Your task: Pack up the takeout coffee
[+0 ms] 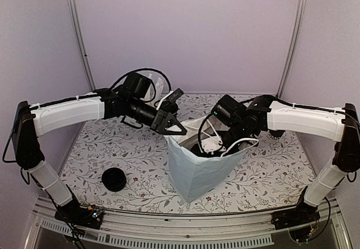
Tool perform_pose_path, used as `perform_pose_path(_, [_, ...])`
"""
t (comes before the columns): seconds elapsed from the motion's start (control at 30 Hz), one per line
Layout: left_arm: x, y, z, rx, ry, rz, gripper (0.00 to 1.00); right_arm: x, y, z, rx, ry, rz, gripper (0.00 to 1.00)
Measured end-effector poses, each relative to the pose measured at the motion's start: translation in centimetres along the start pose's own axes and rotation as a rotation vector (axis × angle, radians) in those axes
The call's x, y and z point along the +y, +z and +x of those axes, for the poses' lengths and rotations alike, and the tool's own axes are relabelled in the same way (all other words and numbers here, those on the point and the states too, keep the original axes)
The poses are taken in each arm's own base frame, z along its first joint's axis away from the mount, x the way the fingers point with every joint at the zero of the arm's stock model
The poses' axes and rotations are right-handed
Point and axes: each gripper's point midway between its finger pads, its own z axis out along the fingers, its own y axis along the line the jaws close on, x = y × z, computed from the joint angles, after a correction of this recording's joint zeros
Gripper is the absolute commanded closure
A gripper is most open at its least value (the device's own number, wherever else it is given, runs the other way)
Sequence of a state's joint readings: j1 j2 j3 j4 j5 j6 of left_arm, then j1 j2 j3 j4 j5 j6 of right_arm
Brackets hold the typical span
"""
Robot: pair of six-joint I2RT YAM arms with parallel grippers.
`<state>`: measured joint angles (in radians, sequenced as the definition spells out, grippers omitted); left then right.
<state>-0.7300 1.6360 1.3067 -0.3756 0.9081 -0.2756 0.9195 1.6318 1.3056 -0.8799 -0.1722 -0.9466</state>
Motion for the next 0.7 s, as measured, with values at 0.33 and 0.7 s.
perform_pose_path(0.33, [2.6,-0.8,-1.5,-0.042,0.008,-0.197,0.38,-0.4,0.8,-0.4,-0.025,-0.008,-0.003,0.67])
perform_pose_path(0.7, [3.8,-1.3,-2.4,-0.064,0.019,-0.334,0.36,-1.1,2.2,-1.7,0.004,0.014,-0.006,0.67])
